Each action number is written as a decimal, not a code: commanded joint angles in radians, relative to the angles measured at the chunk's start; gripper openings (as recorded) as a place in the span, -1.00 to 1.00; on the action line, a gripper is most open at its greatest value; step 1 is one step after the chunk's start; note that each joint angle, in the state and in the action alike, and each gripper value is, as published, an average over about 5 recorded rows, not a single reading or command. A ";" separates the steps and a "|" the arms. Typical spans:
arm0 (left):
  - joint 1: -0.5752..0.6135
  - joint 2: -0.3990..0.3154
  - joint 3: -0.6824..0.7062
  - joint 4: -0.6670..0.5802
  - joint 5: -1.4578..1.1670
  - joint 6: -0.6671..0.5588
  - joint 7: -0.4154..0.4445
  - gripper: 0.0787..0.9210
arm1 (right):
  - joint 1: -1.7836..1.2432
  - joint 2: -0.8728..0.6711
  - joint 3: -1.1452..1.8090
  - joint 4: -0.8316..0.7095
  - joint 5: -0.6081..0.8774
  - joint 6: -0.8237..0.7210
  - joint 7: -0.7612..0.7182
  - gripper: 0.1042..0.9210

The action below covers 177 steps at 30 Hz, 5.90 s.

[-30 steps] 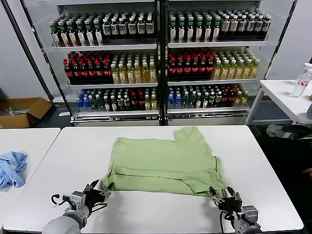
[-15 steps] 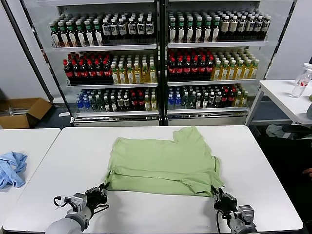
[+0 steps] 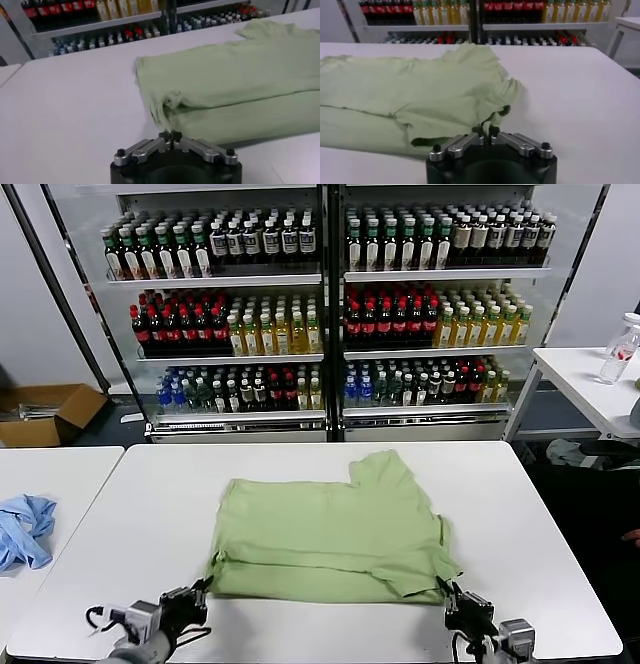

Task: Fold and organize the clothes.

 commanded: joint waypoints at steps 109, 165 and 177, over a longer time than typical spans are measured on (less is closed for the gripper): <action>-0.516 0.093 0.129 0.407 -0.299 -0.159 0.116 -0.99 | 0.618 0.035 -0.235 -0.168 0.210 -0.183 0.137 -1.00; -0.291 0.114 -0.031 0.178 -0.391 -0.041 0.017 -0.99 | 0.400 -0.013 -0.096 0.033 0.190 -0.176 0.123 -1.00; -0.040 0.114 -0.172 0.058 -0.367 -0.011 0.100 -0.99 | 0.127 0.007 0.009 0.155 0.189 -0.167 0.128 -1.00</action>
